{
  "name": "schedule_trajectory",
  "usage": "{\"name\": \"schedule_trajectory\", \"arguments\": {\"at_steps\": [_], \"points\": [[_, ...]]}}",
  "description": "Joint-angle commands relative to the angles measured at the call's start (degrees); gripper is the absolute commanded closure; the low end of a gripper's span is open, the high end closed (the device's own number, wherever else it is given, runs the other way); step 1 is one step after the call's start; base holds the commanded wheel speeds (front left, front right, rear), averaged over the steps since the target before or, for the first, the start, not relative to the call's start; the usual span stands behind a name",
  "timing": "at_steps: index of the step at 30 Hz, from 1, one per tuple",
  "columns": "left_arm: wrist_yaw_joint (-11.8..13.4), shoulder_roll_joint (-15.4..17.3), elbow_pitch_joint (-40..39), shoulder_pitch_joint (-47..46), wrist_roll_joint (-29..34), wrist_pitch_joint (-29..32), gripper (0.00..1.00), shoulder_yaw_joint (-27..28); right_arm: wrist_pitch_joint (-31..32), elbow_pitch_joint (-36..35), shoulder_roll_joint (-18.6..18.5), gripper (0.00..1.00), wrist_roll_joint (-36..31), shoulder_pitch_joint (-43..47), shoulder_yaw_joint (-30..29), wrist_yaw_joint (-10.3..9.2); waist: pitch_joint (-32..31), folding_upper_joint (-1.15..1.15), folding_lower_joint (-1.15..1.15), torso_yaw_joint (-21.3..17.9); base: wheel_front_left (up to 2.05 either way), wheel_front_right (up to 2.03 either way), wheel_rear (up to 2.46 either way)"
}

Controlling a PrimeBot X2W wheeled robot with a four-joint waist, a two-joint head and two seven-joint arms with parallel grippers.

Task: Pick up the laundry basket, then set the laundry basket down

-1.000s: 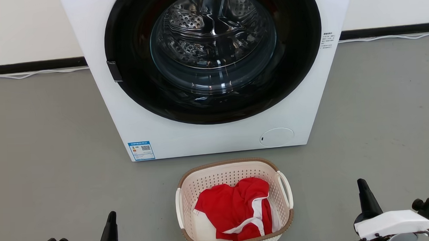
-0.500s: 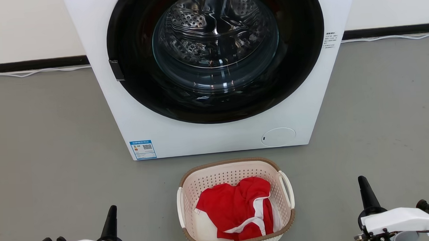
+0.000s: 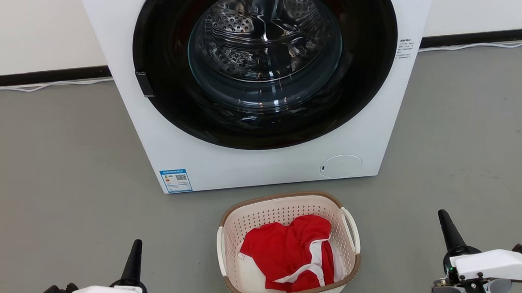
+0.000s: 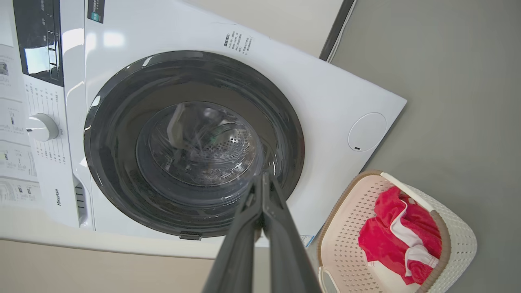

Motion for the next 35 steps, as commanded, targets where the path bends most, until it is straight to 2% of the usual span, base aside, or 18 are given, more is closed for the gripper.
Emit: {"name": "schedule_trajectory", "arguments": {"at_steps": [1, 24, 31, 35], "points": [[-0.65, 0.7, -1.93, -3.08, -1.86, 0.54, 1.0, 1.52, 0.88, -2.03, -0.21, 1.0, 2.14, -2.33, 0.83, 0.33, 0.01, 0.0, 0.0, 0.04, 0.0, 0.0, 0.0], [-2.08, 0.95, -4.41, -4.15, -15.82, 4.42, 1.0, 2.26, 4.75, -4.84, -0.1, 1.0, 18.96, -2.56, 0.14, 0.4, 0.2, 0.0, 0.0, 0.7, 0.0, 0.0, 0.0], [-2.43, 1.0, -5.01, -4.41, -19.19, 5.35, 1.0, 2.44, 5.68, -5.51, -0.07, 1.0, 23.02, -2.62, -0.03, 0.42, 0.24, 0.0, 0.0, 0.86, 0.0, 0.0, 0.0], [-2.43, 1.0, -5.01, -4.41, -19.19, 5.35, 1.0, 2.44, 5.68, -5.51, -0.07, 1.0, 23.02, -2.62, -0.03, 0.42, 0.24, 0.0, 0.0, 0.86, 0.0, 0.0, 0.0]]}}
